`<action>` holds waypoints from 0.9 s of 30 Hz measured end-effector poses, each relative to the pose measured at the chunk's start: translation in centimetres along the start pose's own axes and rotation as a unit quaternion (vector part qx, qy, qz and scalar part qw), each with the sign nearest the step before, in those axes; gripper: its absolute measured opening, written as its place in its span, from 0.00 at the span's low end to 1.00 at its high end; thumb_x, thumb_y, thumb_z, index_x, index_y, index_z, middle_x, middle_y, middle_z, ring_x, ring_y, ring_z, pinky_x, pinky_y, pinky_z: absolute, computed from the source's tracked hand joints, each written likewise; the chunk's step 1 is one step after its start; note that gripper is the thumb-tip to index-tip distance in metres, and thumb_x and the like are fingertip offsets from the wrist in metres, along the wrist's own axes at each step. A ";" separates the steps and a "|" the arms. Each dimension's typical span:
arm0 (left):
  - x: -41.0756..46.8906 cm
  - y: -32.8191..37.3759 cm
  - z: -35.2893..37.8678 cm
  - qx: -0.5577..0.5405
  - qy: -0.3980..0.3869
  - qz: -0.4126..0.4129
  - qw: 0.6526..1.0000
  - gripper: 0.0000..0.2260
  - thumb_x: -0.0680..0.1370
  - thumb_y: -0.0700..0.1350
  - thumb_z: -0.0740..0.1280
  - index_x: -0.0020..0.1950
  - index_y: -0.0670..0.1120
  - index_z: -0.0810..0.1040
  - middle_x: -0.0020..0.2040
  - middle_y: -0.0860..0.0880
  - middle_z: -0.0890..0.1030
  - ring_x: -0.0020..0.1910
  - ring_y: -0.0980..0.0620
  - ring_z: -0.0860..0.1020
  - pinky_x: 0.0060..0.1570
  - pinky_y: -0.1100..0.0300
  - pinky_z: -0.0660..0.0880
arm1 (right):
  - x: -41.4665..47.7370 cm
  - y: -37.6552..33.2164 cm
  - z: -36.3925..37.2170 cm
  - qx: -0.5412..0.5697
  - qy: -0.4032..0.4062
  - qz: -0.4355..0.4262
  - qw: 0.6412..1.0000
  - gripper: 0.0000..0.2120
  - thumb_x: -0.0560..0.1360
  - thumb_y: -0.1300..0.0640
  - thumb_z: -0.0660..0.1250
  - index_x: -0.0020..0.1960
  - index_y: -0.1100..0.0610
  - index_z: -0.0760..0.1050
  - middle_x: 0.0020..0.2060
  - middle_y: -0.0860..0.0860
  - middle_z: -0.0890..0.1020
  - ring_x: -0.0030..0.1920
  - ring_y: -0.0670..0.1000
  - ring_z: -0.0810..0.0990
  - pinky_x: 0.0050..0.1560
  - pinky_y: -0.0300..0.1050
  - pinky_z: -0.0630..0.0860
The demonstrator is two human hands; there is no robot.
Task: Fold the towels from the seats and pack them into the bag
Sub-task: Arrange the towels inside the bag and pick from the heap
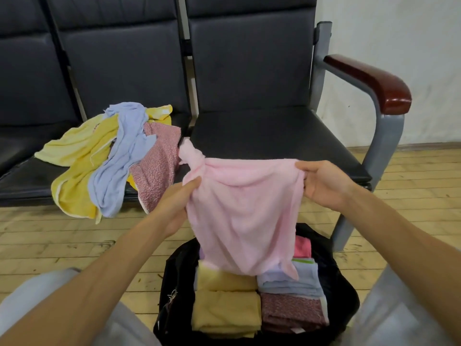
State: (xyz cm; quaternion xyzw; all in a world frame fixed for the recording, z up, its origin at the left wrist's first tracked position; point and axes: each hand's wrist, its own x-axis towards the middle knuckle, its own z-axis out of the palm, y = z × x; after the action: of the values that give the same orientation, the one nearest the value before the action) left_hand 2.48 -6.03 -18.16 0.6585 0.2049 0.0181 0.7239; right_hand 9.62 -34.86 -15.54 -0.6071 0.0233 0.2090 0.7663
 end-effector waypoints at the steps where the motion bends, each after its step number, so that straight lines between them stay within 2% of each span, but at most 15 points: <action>1: 0.1 0.5 -0.4 -0.012 0.011 0.012 1.000 0.14 0.79 0.50 0.67 0.58 0.42 0.80 0.54 0.44 0.83 0.54 0.45 0.81 0.54 0.50 0.75 | -0.2 -0.5 -0.2 0.050 -0.011 -0.016 0.999 0.15 0.82 0.60 0.57 0.63 0.64 0.75 0.56 0.58 0.83 0.54 0.55 0.83 0.57 0.52 0.78; 3: 0.1 1.5 -1.4 -0.041 0.019 0.034 0.998 0.16 0.80 0.51 0.66 0.63 0.44 0.78 0.57 0.45 0.83 0.57 0.46 0.80 0.54 0.50 0.77 | -0.7 -1.6 -0.8 0.141 -0.016 -0.056 0.988 0.15 0.83 0.59 0.54 0.64 0.63 0.74 0.57 0.57 0.83 0.57 0.54 0.82 0.61 0.51 0.77; 6: -0.1 2.6 -2.7 -0.067 0.009 0.048 0.997 0.20 0.78 0.53 0.67 0.67 0.46 0.76 0.59 0.47 0.82 0.58 0.46 0.80 0.48 0.50 0.78 | -1.1 -2.4 -1.4 0.199 0.011 -0.092 0.976 0.14 0.83 0.59 0.54 0.61 0.62 0.75 0.54 0.55 0.84 0.54 0.52 0.84 0.59 0.48 0.79; 9: -0.3 3.0 -3.0 -0.065 0.004 0.046 0.997 0.19 0.77 0.53 0.68 0.65 0.45 0.77 0.58 0.45 0.83 0.57 0.44 0.81 0.52 0.46 0.78 | -1.0 -2.1 -1.3 0.186 0.039 -0.100 0.977 0.15 0.82 0.61 0.54 0.64 0.63 0.73 0.58 0.56 0.83 0.57 0.54 0.82 0.58 0.49 0.78; 13: -0.4 3.7 -3.1 -0.074 -0.016 0.030 0.997 0.18 0.80 0.50 0.65 0.66 0.43 0.76 0.59 0.44 0.82 0.60 0.44 0.79 0.59 0.46 0.75 | -0.6 -1.8 -1.4 0.131 0.063 -0.113 0.983 0.18 0.78 0.66 0.57 0.66 0.63 0.73 0.59 0.57 0.81 0.57 0.55 0.81 0.54 0.48 0.77; 16: -0.6 4.6 -3.3 -0.089 -0.035 0.035 0.995 0.14 0.81 0.46 0.61 0.64 0.42 0.77 0.58 0.44 0.83 0.57 0.46 0.80 0.56 0.51 0.75 | 0.0 -1.5 -1.9 0.049 0.080 -0.132 0.987 0.19 0.76 0.69 0.62 0.66 0.60 0.74 0.61 0.57 0.80 0.61 0.57 0.79 0.56 0.51 0.78; 18: -0.8 5.0 -3.5 -0.080 -0.048 0.039 0.995 0.13 0.82 0.43 0.59 0.61 0.40 0.77 0.54 0.44 0.84 0.53 0.48 0.81 0.55 0.52 0.74 | 0.0 -1.4 -1.7 -0.059 0.115 -0.173 0.976 0.18 0.77 0.69 0.63 0.65 0.57 0.75 0.60 0.54 0.80 0.62 0.56 0.78 0.59 0.53 0.77; 19: -1.0 5.2 -3.5 -0.074 -0.056 0.045 0.995 0.12 0.82 0.42 0.58 0.61 0.39 0.77 0.53 0.44 0.84 0.51 0.48 0.81 0.55 0.53 0.74 | -0.4 -1.5 -1.3 -0.139 0.136 -0.206 0.959 0.18 0.78 0.69 0.62 0.65 0.55 0.74 0.61 0.52 0.80 0.62 0.55 0.78 0.61 0.53 0.76; 21: -1.2 5.7 -3.6 -0.061 -0.054 0.062 0.995 0.11 0.83 0.40 0.58 0.61 0.37 0.75 0.52 0.44 0.84 0.50 0.49 0.81 0.53 0.55 0.75 | -1.2 -1.4 -0.8 -0.324 0.164 -0.272 0.891 0.18 0.81 0.64 0.60 0.70 0.55 0.71 0.63 0.49 0.77 0.65 0.52 0.75 0.65 0.47 0.71; 23: -1.4 6.2 -3.8 -0.028 -0.032 0.086 0.995 0.11 0.83 0.40 0.58 0.61 0.38 0.75 0.52 0.44 0.82 0.51 0.50 0.80 0.53 0.57 0.75 | -2.0 -1.4 -0.5 -0.434 0.168 -0.285 0.838 0.19 0.83 0.58 0.57 0.73 0.57 0.68 0.61 0.48 0.75 0.63 0.48 0.72 0.62 0.39 0.65; 25: -1.0 5.9 -4.5 0.049 0.007 0.133 0.990 0.12 0.83 0.41 0.58 0.62 0.39 0.76 0.54 0.44 0.81 0.54 0.48 0.79 0.56 0.54 0.75 | -2.1 -1.4 -0.7 -0.459 0.190 -0.282 0.821 0.19 0.83 0.57 0.56 0.73 0.58 0.68 0.63 0.52 0.76 0.65 0.52 0.73 0.62 0.40 0.65; 27: -0.3 5.5 -5.3 0.229 0.063 0.197 0.951 0.11 0.83 0.44 0.58 0.54 0.41 0.79 0.52 0.43 0.81 0.53 0.45 0.78 0.54 0.51 0.74 | -2.1 -1.3 -1.1 -0.439 0.245 -0.270 0.821 0.18 0.84 0.59 0.55 0.73 0.58 0.68 0.64 0.55 0.77 0.66 0.56 0.74 0.65 0.44 0.66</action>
State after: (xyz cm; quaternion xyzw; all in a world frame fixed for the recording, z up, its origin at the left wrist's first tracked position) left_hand 1.80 -0.40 -13.09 0.8312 0.1155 0.1543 0.5214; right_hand 8.37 -36.74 -14.04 -0.8923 -0.0492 -0.1736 0.4137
